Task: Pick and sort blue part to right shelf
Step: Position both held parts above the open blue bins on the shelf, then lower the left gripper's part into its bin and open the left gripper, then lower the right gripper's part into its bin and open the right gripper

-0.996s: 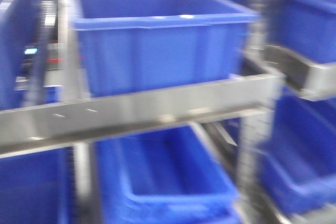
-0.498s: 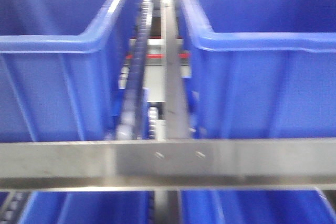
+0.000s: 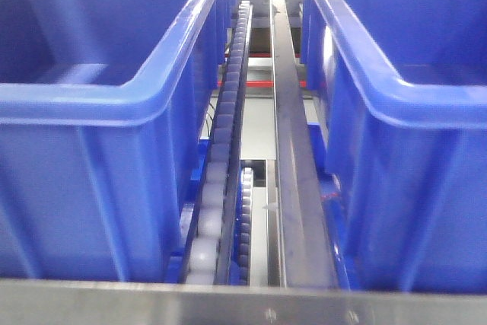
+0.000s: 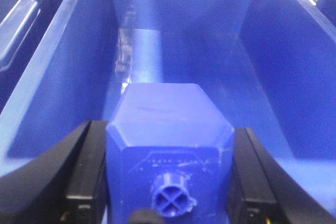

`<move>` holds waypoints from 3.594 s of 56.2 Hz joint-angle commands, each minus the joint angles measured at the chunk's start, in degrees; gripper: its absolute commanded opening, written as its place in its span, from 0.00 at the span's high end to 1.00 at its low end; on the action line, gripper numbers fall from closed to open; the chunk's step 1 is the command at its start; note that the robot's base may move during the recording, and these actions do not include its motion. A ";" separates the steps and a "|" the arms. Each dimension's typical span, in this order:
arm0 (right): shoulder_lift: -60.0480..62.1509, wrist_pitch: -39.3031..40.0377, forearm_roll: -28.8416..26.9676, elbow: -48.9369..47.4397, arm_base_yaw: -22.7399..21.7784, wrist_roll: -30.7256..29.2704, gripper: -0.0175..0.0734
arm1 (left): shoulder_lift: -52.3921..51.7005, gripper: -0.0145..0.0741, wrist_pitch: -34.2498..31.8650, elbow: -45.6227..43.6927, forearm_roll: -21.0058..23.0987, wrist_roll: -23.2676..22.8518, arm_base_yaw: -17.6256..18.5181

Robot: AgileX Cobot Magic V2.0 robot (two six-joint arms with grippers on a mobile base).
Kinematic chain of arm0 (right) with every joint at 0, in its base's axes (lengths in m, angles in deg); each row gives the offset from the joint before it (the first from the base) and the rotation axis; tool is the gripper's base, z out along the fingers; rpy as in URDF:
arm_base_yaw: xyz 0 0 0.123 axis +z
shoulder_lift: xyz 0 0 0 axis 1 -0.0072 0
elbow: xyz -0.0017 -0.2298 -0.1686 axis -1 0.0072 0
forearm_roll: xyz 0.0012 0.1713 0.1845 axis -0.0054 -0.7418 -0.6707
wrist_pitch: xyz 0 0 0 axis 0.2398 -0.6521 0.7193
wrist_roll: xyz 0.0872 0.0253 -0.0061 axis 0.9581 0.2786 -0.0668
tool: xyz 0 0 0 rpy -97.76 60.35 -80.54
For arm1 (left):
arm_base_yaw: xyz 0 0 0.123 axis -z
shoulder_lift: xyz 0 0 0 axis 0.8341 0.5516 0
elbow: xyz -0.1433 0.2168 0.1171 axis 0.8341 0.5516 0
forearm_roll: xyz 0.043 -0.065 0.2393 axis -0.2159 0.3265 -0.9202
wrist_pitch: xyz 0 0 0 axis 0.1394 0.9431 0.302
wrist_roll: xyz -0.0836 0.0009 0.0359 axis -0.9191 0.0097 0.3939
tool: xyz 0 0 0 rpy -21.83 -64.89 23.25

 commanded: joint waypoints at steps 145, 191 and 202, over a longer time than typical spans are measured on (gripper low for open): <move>-0.82 5.45 0.85 -1.82 0.08 -0.22 0.58 | 76.71 0.15 7.63 -43.27 4.22 7.26 0.06; -4.59 -3.69 0.85 -4.27 0.08 2.43 0.58 | 16.35 0.58 -1.36 -16.41 3.82 7.26 0.06; -17.61 -11.68 1.66 -14.36 0.08 8.63 0.58 | 9.93 0.58 0.50 -12.21 3.82 6.88 0.06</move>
